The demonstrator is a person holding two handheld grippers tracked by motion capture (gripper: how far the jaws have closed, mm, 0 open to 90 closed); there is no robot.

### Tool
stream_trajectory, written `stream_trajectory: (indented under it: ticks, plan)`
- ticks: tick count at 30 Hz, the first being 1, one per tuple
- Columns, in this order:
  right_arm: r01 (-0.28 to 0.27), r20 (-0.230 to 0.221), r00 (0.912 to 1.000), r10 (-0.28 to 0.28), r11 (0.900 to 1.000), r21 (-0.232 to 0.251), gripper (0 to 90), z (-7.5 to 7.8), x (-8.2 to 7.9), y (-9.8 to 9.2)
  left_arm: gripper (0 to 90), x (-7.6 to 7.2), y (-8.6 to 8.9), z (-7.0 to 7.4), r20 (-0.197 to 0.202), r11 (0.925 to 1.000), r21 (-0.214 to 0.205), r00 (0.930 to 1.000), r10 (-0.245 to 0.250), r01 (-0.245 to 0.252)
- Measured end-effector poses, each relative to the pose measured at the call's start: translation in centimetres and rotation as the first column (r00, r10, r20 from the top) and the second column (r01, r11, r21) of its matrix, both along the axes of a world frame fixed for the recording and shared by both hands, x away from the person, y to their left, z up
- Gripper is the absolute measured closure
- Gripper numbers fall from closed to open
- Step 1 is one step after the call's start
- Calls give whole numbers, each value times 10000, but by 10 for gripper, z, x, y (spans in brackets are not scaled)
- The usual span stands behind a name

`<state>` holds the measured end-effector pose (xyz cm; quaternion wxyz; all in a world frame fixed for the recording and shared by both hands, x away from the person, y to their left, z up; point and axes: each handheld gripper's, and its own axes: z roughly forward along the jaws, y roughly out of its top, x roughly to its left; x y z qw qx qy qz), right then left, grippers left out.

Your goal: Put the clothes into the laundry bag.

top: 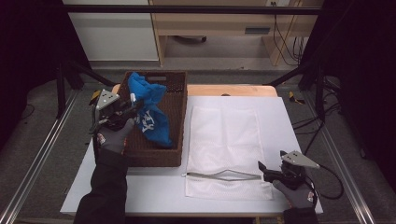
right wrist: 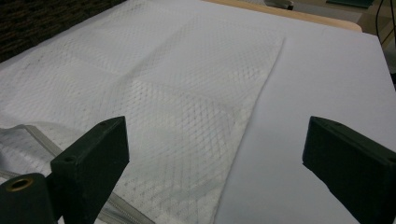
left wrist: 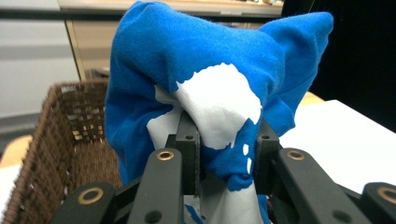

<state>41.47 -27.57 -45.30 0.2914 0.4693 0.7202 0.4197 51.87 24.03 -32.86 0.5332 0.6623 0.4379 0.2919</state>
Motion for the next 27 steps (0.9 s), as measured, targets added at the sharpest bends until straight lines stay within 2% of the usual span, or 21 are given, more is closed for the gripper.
stream_trajectory:
  ticks: [4, 9, 12, 13, 16, 18, 23, 25, 27]
  plan:
    - [6, 59, 10000, -6, 10000, -22, 76, 1, 0, 0, 710, -14, -1, 17, 356, 9998, -74, 9992, -180, 182]
    - [-4, 55, 10000, 4, 10000, 3, 75, 1, -1, 1, 710, -22, -1, 30, 648, 9997, -132, 9977, -193, 202]
    - [-9, 84, 10000, 9, 10000, -12, 75, 1, -1, 0, 711, -29, -1, 43, 893, 9995, -216, 9958, -218, 238]
    - [-9, 84, 10000, 9, 10000, -12, 75, 1, -1, 0, 711, -29, -1, 43, 893, 9995, -216, 9958, -218, 238]
    - [-1, 86, 10000, 2, 10000, -27, 75, 1, -1, 0, 711, -37, -2, 56, 1121, 9990, -288, 9932, -298, 332]
    - [-1, 89, 10000, 2, 10000, -21, 74, 1, -1, 0, 710, -38, -2, 59, 1179, 9988, -315, 9925, -329, 369]
    - [14, 98, 10000, -13, 10000, -36, 74, 2, -1, 0, 710, -49, -2, 72, 1478, 9972, -504, 9879, -474, 553]
    - [23, 91, 10000, -23, 10000, -30, 74, 2, -1, 0, 710, -56, -5, 80, 1715, 9966, -437, 9833, -611, 696]
    - [18, 93, 10000, -17, 10000, -40, 74, 2, -1, 0, 710, -59, -6, 83, 1761, 9961, -445, 9821, -676, 765]
